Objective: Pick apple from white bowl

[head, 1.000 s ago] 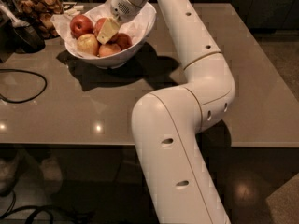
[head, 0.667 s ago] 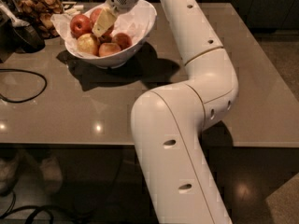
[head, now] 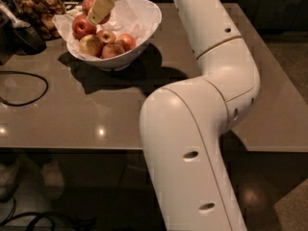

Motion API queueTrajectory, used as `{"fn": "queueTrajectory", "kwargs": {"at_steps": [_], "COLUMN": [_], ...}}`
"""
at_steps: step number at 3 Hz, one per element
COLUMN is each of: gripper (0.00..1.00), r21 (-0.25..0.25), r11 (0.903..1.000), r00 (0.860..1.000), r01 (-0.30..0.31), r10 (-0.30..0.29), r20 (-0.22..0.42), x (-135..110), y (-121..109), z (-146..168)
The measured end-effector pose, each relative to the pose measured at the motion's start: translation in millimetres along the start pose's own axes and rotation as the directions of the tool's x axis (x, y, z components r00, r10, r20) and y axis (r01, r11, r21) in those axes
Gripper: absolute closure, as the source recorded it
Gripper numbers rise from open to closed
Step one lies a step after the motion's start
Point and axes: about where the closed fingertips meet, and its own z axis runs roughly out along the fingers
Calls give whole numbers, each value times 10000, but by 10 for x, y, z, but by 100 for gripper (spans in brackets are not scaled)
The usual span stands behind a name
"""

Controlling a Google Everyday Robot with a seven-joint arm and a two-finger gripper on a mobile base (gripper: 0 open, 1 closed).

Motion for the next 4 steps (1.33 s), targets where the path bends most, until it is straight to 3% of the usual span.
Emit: {"fn": "queueTrajectory", "kwargs": {"at_steps": [1,2,3,4], "gripper": [100,100,100,100], "r21": [-243,228,1469,1935], "r11": [9996,9994,9890,9811], "r00": [9999,9986,9881,9836], "r01": [141,264,176,50], "r10": [-142,-274,-396,-398], "r20": [-27,449,1483,1762], "x": [-48,-174,-378,-342], "y": [236,466,799,899], "z": [-136,-495,-1191,-1329]}}
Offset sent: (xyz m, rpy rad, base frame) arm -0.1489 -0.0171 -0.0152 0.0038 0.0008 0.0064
